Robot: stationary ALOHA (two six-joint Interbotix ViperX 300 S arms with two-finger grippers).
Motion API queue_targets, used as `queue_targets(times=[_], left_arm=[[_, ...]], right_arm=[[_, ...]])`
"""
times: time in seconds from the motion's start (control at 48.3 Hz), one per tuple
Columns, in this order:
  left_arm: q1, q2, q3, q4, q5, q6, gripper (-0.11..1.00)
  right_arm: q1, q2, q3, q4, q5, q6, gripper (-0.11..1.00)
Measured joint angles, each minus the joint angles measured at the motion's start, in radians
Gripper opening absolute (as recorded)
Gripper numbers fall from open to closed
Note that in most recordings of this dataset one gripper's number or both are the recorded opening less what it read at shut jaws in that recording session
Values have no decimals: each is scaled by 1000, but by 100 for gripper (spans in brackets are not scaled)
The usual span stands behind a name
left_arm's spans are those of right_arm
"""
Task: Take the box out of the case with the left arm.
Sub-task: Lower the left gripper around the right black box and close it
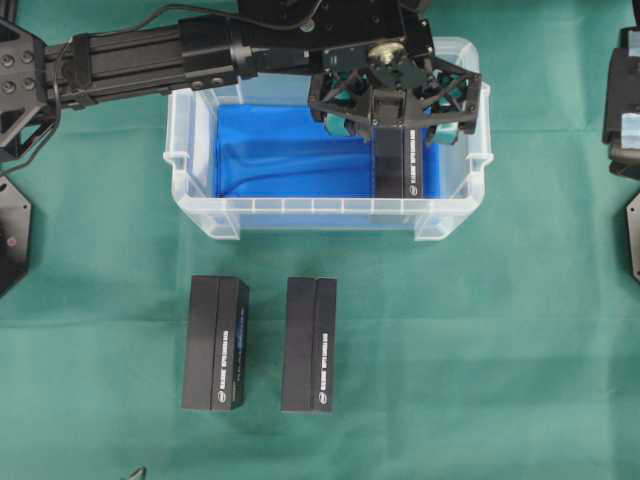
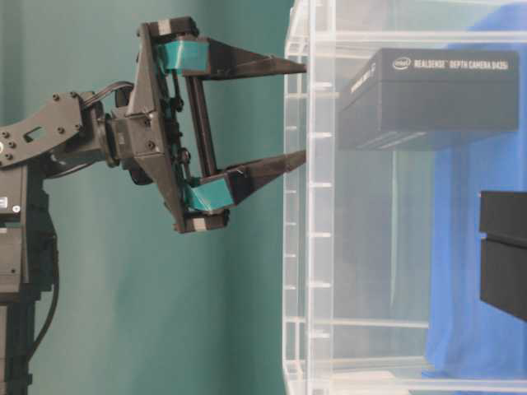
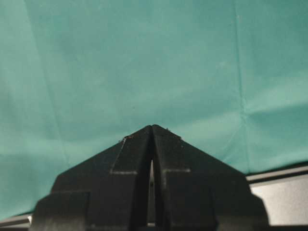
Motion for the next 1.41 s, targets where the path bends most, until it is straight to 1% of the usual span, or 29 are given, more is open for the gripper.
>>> queue_targets(times=[0.145, 0.352, 0.6, 0.725, 0.911, 1.097, 1.408], left_arm=[[0, -2, 12, 0, -6, -2, 84], [0, 0, 44, 0, -67, -2, 84], [0, -2, 83, 0, -87, -3, 84], [0, 0, 95, 0, -117, -3, 84], [0, 14, 100, 0, -149, -29, 84], [2, 21, 107, 0, -160, -31, 84], [0, 25, 167, 0, -193, -34, 84]], right_arm=[[0, 0, 0, 0, 0, 0, 0], [0, 0, 0, 0, 0, 0, 0], [0, 0, 2, 2, -2, 0, 0], [0, 0, 2, 0, -2, 0, 0], [0, 0, 0, 0, -2, 0, 0], [2, 0, 2, 2, -6, 0, 0], [0, 0, 2, 0, -8, 0, 0]])
